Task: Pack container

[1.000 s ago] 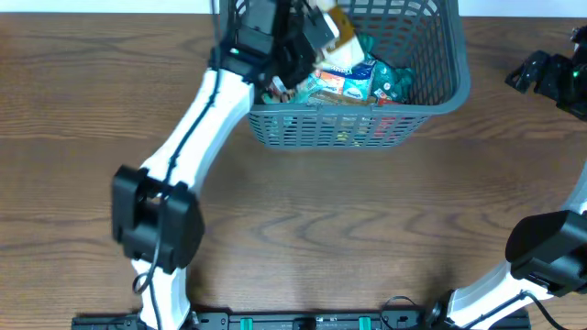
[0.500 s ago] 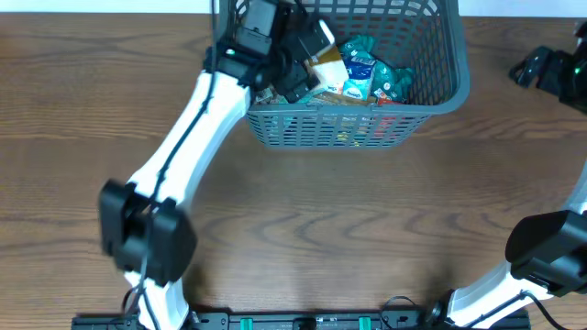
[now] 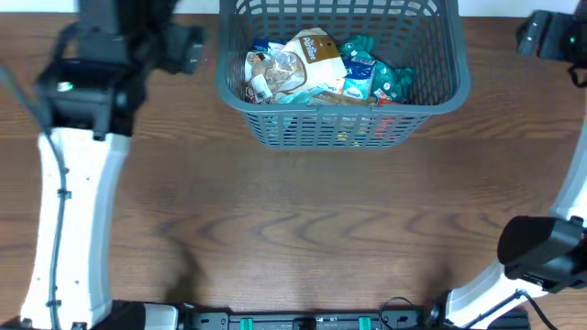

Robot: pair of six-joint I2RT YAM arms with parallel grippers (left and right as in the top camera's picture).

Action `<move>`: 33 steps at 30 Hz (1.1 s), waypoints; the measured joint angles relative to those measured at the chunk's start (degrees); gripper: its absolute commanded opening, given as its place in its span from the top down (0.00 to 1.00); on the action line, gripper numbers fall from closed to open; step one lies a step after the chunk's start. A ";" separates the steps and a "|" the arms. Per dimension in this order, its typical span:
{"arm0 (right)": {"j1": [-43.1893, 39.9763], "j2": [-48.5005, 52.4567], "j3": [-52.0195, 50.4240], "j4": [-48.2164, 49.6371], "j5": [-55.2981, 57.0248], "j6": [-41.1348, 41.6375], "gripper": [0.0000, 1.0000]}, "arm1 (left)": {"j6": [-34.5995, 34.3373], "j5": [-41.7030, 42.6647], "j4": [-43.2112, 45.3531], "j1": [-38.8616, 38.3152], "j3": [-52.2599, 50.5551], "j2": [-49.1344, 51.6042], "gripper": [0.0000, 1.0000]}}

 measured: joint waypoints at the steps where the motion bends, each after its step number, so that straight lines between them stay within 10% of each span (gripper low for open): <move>1: 0.63 -0.42 0.00 -0.24 0.02 0.07 0.01 | -0.79 -0.22 -1.77 0.92 -0.04 -0.22 0.01; 10: 2.45 -12.96 0.24 -10.73 0.15 2.60 0.01 | -5.68 -0.81 -10.78 3.72 -6.10 -6.25 0.01; 21: 2.69 -20.94 -1.51 -27.17 0.17 4.81 0.01 | -10.58 1.11 4.94 3.61 -33.33 -26.45 0.01; 33: 13.35 -43.80 -39.63 -5.99 1.92 6.38 0.01 | -10.69 1.92 17.44 2.93 -61.16 -44.68 0.01</move>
